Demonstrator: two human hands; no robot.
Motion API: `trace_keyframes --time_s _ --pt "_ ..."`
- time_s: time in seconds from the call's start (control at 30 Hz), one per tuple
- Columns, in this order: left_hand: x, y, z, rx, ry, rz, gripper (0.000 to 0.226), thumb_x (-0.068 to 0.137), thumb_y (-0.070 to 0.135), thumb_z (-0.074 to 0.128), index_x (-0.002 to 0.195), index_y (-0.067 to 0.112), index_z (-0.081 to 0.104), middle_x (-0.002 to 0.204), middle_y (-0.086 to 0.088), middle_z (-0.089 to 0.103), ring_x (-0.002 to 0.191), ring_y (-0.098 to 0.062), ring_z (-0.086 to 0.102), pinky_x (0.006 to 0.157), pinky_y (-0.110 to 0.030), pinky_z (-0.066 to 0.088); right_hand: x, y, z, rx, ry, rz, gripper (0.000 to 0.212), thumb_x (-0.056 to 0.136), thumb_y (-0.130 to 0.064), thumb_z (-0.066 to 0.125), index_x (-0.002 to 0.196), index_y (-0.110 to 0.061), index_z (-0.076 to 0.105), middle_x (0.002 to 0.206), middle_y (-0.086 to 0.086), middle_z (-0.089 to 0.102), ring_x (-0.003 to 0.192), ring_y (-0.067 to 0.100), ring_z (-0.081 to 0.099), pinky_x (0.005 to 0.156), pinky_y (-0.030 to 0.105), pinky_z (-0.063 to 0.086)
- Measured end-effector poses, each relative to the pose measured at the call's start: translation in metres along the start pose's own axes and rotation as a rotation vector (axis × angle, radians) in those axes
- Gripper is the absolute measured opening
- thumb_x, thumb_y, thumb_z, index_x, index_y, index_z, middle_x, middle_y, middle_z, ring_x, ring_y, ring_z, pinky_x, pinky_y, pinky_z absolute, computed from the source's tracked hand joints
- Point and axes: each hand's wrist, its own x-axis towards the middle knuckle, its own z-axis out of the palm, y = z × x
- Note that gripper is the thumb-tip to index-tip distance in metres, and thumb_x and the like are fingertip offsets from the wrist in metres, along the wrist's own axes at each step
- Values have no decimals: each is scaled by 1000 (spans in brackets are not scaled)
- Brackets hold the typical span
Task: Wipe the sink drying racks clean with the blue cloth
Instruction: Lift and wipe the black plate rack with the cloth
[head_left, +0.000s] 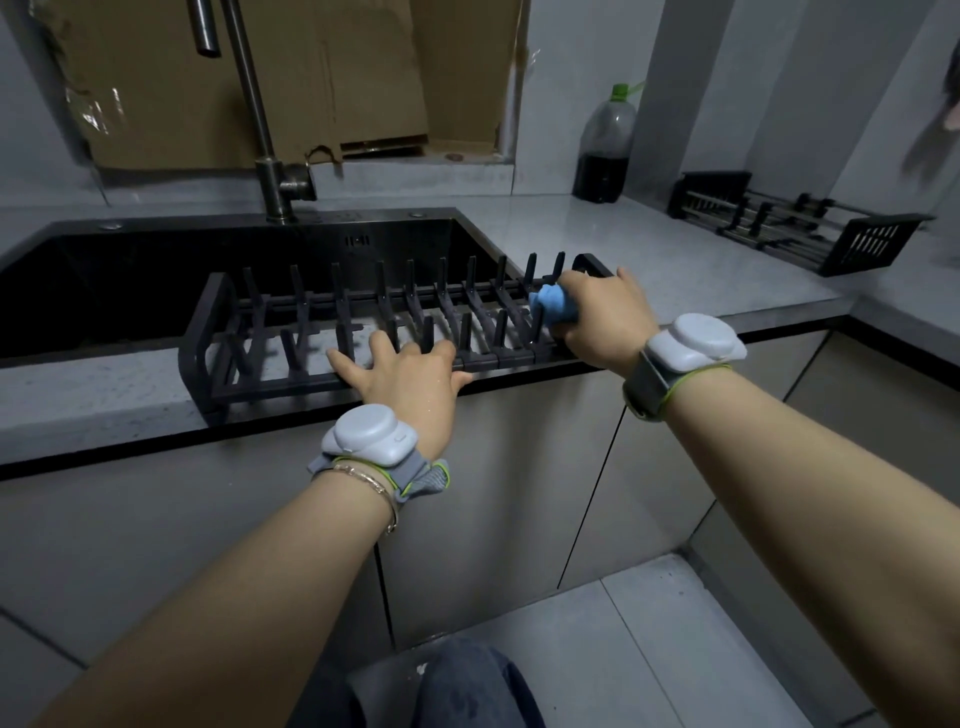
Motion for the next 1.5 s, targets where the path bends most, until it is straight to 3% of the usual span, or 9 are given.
trace_keyframes --time_s 0.2,0.37,0.43,0.53,0.67,0.87,1.07,1.37,1.5 --pt "1 0 0 -5 5 -10 38 95 50 39 118 24 54 117 -5 60 128 -34 26 105 -68 9 0 4 7 258 73 82 11 79 -19 63 88 -15 60 87 10 65 88 33 58 74 38 50" --pt "2 1 0 -7 5 -4 38 95 50 39 118 25 54 117 -5 60 128 -34 26 105 -68 10 7 -9 -6 993 519 414 12 85 -20 61 77 -19 52 76 3 59 77 23 56 79 44 50" --pt "1 0 -1 -6 -5 -3 38 95 50 39 119 25 54 118 -5 59 129 -34 25 105 -68 10 4 -13 -17 933 474 306 12 87 -24 60 87 -15 53 84 4 58 82 20 54 80 35 46" --pt "2 0 0 -15 -4 -5 37 95 49 39 119 25 54 119 -5 59 129 -34 24 105 -69 9 -3 -13 -19 528 70 12 25 86 -33 60 98 -11 57 94 8 61 94 27 56 89 41 44" --pt "1 -1 0 -17 -3 -1 38 94 50 40 118 24 54 119 -6 59 129 -34 25 104 -69 9 -8 -19 -12 151 -188 -68 35 86 -45 54 109 -21 44 101 0 52 118 24 39 111 48 13" --pt "2 -1 0 -16 -1 -5 39 94 51 39 118 24 54 119 -6 59 129 -33 25 105 -69 9 -7 -22 -13 271 -203 -34 20 94 -44 37 101 -25 41 102 -2 51 120 21 37 112 50 7" --pt "1 -1 1 -16 9 -5 39 93 51 40 117 24 55 116 -6 60 127 -33 26 104 -69 10 -14 -21 -1 83 -60 -78 35 88 -28 57 117 -12 43 104 9 60 112 28 46 114 45 2" --pt "2 -1 -2 -28 -3 -4 38 94 50 40 115 23 55 115 -6 61 127 -33 26 104 -68 11 -13 -26 13 154 143 -19 18 86 -24 59 98 -12 52 90 10 62 96 28 53 113 35 7" --pt "1 0 -2 -23 -10 8 37 95 49 39 116 24 55 116 -6 61 127 -33 27 104 -69 11 -10 -34 9 529 403 211 18 86 -19 56 101 -8 55 94 13 64 93 34 56 88 36 40"
